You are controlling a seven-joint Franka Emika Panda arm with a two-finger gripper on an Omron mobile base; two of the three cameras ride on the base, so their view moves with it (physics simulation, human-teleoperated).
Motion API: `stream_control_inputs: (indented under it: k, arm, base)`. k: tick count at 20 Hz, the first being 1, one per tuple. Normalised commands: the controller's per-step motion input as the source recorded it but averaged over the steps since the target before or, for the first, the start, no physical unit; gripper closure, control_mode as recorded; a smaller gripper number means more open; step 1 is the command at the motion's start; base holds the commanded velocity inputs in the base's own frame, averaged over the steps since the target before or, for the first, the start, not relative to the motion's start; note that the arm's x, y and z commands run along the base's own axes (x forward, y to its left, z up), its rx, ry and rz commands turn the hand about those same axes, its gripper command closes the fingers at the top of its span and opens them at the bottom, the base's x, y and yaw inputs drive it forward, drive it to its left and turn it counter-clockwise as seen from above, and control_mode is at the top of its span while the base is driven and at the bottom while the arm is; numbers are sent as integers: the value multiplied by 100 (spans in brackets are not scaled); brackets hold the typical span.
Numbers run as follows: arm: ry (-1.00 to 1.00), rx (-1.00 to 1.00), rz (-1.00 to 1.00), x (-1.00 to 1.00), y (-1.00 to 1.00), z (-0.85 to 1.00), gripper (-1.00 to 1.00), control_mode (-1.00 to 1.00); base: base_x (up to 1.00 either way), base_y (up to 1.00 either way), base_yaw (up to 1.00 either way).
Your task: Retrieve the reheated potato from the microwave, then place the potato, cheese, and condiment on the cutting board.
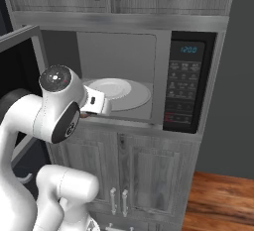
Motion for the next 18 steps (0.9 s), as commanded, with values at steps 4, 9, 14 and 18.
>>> stream_control_inputs:
  k: [4,9,14,18]
  arm:
    - [0,0,0,0,0,0,100,-100]
    - [0,0,0,0,0,0,100,-100]
    - [0,0,0,0,0,0,100,-100]
    - [0,0,0,0,0,0,100,100]
  base:
    - [0,0,0]
    - [0,0,0]
    - [0,0,0]
    - [0,0,0]
